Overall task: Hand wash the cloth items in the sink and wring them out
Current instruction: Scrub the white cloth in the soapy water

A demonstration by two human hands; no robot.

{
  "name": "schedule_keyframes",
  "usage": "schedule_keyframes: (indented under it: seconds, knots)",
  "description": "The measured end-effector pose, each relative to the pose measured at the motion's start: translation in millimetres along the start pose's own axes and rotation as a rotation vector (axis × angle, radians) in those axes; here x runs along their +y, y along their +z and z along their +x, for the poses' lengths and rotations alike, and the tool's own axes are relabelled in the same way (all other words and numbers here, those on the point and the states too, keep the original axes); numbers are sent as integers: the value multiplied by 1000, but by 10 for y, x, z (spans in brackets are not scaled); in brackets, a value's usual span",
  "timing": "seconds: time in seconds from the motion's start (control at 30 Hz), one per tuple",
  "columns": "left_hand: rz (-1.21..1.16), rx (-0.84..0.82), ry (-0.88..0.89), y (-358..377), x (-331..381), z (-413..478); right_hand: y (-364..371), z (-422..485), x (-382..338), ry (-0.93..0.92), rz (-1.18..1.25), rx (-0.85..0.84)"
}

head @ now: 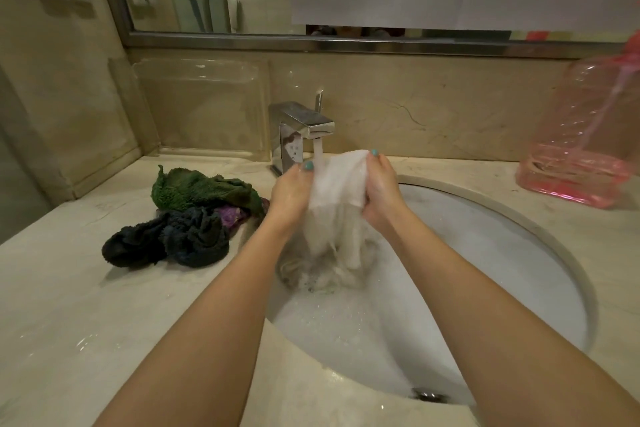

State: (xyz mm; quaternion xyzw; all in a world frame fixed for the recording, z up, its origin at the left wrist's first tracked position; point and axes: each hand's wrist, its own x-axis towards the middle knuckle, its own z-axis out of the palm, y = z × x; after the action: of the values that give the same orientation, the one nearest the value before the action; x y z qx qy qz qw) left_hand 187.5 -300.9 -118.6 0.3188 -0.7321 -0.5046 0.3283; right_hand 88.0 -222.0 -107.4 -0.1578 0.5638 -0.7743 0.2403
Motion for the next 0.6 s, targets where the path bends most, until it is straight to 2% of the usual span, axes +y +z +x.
schedule_keyframes:
  seconds: [0.07,0.17,0.23,0.27,0.37,0.43,0.5,0.6]
  knots:
    - [-105,40,-2,62,39,8,151,-139,60,-108,-194,-61]
    - [-293,69,-101,45,36,8,304,-347,142,-286,-516,-239]
    - [-262,71,-137,62,29,-10,355,-365,168,-311,-604,-241]
    - [-226,68,-146,81,46,-46,364,-329,157,-282,-580,-178]
    - [-337,40,-173,221,168,-213,230,-136,89,-150,-457,116]
    - [-309,-25,-106,360,259,-333,49,-11,87,-62,-457,239]
    - [-276,-52,-65,444,275,-352,-24,8,102,-26,-361,251]
    - [-277,42,-165,371,225,-205,103,-115,122,-137,-324,156]
